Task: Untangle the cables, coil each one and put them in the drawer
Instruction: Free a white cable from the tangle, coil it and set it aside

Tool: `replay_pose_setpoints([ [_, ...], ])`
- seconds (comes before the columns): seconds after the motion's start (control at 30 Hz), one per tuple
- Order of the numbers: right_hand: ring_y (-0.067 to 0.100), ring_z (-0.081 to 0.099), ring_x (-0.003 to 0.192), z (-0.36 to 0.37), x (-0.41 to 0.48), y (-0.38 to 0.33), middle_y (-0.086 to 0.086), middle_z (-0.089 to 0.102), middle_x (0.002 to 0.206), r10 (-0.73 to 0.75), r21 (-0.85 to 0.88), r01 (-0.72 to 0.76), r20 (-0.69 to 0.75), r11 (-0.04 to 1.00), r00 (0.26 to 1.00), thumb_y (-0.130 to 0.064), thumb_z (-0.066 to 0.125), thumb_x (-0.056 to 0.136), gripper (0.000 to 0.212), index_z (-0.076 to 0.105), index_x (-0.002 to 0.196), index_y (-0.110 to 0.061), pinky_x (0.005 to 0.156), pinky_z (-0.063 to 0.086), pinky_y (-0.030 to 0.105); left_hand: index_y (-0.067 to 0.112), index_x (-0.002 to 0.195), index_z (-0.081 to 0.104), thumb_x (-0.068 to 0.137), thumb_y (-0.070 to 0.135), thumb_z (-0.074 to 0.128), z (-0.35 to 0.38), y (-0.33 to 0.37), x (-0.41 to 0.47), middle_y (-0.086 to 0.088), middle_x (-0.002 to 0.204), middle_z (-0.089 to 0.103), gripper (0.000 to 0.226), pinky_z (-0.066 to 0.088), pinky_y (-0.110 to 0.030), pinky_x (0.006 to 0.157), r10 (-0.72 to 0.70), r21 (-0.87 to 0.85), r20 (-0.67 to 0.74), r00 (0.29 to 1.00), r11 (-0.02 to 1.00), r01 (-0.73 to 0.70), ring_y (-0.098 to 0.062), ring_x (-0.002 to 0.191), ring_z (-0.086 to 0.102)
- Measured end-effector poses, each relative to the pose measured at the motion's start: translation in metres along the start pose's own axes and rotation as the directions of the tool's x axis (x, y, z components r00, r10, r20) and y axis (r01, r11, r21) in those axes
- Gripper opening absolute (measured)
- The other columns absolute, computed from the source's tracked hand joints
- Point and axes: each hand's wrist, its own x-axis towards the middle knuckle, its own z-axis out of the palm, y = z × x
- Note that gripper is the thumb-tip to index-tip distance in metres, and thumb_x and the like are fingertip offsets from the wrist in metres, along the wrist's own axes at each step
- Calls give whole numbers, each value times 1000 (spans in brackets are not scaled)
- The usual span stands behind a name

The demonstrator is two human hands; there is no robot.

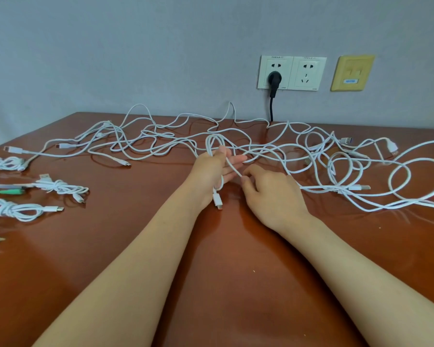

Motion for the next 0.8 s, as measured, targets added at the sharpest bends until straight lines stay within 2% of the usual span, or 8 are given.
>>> replay_pose_setpoints([
  [0.07,31,57,98,0,0,-1,5,67,97,-8,9,8,8,1000,1000,-30,35,97,22,53,99,-18,78,33,36,11,79,45,104,22,29,-4,1,0,-6,65,70,31,52,-29,77,-40,-147,18,999,988,42,-17,73,64],
  [0.13,28,57,98,-1,-1,-2,2,66,95,-17,16,17,21,1000,1000,-35,36,97,22,51,92,-19,78,31,35,11,78,46,103,24,30,-6,2,2,4,42,53,33,55,-26,64,-55,-263,4,998,963,54,-10,51,61],
  [0.23,24,57,98,-3,-2,-3,-1,66,93,-33,16,32,47,999,998,-44,39,95,29,54,89,-20,83,33,36,13,75,42,104,26,29,-11,5,6,8,34,34,34,40,-14,36,-67,-359,-57,996,932,43,-4,28,36],
  [0.3,23,57,96,-5,-3,-4,-4,64,86,-57,33,55,44,998,997,-43,42,94,27,57,92,-20,83,33,35,15,75,40,104,27,28,-18,8,9,9,34,31,33,24,-11,31,-65,-380,-99,993,925,22,-3,25,26],
  [0.37,22,56,91,-6,-5,-5,-6,55,77,-112,63,112,9,992,994,-37,45,93,22,57,89,-19,80,31,32,15,74,40,104,27,28,-23,10,11,9,33,30,34,20,-12,29,-64,-386,-123,990,922,12,-2,25,25],
  [0.5,19,57,92,-5,-4,-5,-7,60,84,-190,102,198,-84,975,978,-35,38,88,26,59,90,-20,80,29,34,16,74,40,104,27,28,-25,14,9,10,33,30,34,18,-13,26,-83,-339,-95,992,940,47,-2,24,24],
  [0.6,22,60,86,-3,-3,-1,-5,64,82,-217,127,240,-171,963,961,-26,47,85,17,62,87,-18,73,29,34,16,75,41,104,27,28,-25,12,8,9,34,31,34,18,-14,26,-86,-299,-82,993,953,58,-2,25,24],
  [0.8,26,58,68,2,-1,2,-5,59,69,-300,2,311,-254,951,920,-7,57,74,13,62,75,-19,64,20,32,13,77,44,103,30,34,-18,6,8,9,36,33,32,23,-13,29,-24,-32,-80,997,999,21,-4,27,26],
])
